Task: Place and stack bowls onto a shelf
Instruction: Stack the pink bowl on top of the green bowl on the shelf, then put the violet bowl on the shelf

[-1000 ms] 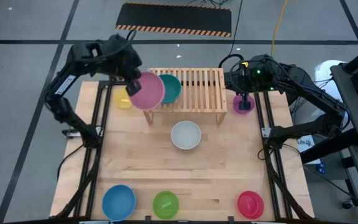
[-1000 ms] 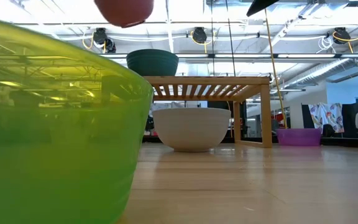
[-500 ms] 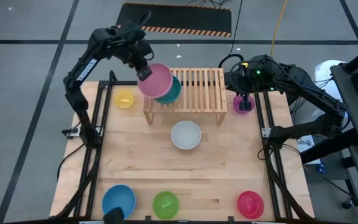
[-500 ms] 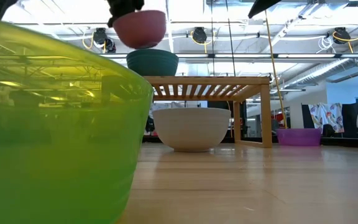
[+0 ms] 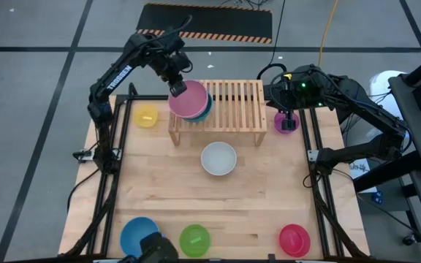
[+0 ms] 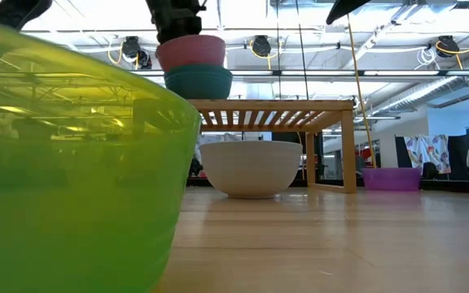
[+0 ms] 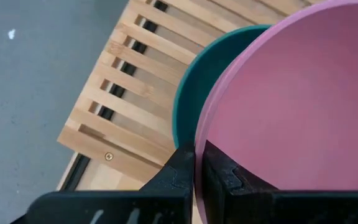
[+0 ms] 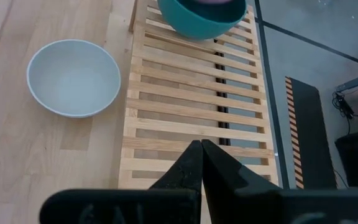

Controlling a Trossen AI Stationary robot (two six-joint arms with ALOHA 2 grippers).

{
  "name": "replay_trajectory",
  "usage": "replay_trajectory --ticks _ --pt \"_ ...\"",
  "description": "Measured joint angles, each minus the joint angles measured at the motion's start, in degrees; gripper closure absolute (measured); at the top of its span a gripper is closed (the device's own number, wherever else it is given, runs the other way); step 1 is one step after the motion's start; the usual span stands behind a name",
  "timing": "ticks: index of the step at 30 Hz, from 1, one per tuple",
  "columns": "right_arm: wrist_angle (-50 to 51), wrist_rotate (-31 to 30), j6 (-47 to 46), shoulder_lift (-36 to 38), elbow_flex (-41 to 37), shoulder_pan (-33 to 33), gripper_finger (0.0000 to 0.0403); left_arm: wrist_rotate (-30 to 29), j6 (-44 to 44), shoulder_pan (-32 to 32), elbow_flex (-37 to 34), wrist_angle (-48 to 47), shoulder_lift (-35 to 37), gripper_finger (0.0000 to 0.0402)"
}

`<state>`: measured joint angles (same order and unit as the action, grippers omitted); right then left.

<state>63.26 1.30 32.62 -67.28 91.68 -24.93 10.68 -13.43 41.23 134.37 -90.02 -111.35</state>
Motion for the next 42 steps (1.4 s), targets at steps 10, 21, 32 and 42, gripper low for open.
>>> replay_trajectory --ticks 10,21,32,42 --pt "0.0 0.0 0.0 0.0 0.0 0.0 0.0403 0.4 -2.0 1.1 0.0 0.0 -3.0 0.0392" --pt "0.0 0.0 0.1 0.0 0.0 0.0 0.0403 -2.9 -1.4 0.8 0.0 0.3 -2.8 0.0355" --pt "0.0 0.0 0.0 0.0 0.0 0.0 0.0403 -4.9 -0.7 -2.2 0.0 4.1 -1.2 0.0349" --pt "0.0 0.0 0.0 0.0 0.0 0.0 0.0403 -13.1 -3.4 -3.4 0.0 7.0 1.6 0.0348"
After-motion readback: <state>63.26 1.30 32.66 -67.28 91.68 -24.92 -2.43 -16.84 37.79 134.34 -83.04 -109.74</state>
